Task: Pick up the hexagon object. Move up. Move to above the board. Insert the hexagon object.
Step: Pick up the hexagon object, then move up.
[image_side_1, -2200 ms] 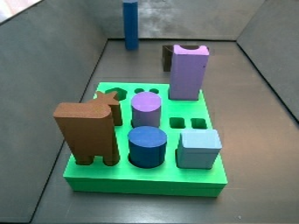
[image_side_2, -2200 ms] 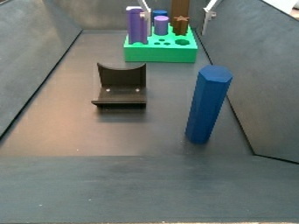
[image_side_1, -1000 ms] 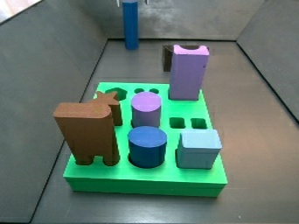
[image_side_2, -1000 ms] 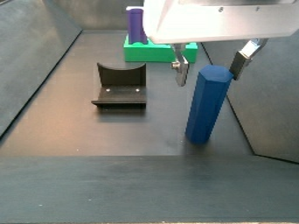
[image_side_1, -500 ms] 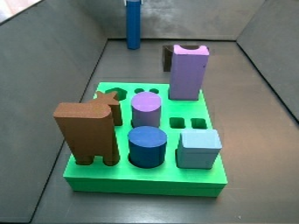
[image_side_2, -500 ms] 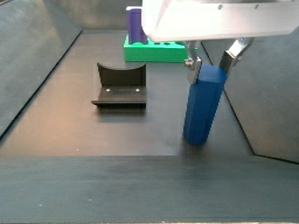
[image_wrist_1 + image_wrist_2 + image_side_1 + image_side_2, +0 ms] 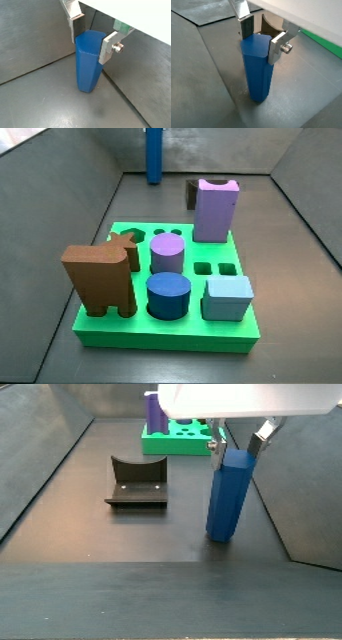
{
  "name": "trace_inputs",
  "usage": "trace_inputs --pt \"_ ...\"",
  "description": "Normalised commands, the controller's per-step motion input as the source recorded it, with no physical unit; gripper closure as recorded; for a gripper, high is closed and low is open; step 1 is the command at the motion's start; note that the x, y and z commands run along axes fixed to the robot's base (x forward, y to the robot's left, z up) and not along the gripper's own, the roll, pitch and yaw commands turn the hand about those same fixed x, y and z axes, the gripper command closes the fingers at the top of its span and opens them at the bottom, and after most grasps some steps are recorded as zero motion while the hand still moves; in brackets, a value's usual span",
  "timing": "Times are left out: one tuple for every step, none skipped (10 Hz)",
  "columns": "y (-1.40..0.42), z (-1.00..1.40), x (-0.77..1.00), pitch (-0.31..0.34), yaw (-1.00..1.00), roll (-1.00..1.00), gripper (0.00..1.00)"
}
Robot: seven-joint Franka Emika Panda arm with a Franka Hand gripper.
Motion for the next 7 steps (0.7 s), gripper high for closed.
trace_inputs --pt "0.00 0.00 0.00 0.000 0.00 0.00 1.00" --pt "0.00 0.00 0.00 0.000 0.00 0.00 1.00" --pt "0.00 0.83 0.00 0.000 0.00 0.00 1.00" --pt "0.02 0.84 0.03 -0.021 -0.04 0.01 1.00" --pt "0.02 0.70 0.01 0.019 -0.04 0.03 1.00" --pt "0.02 0.57 0.01 0.052 -0.03 0.04 1.00" --pt "0.01 0.43 0.01 0.080 -0.02 0.04 1.00"
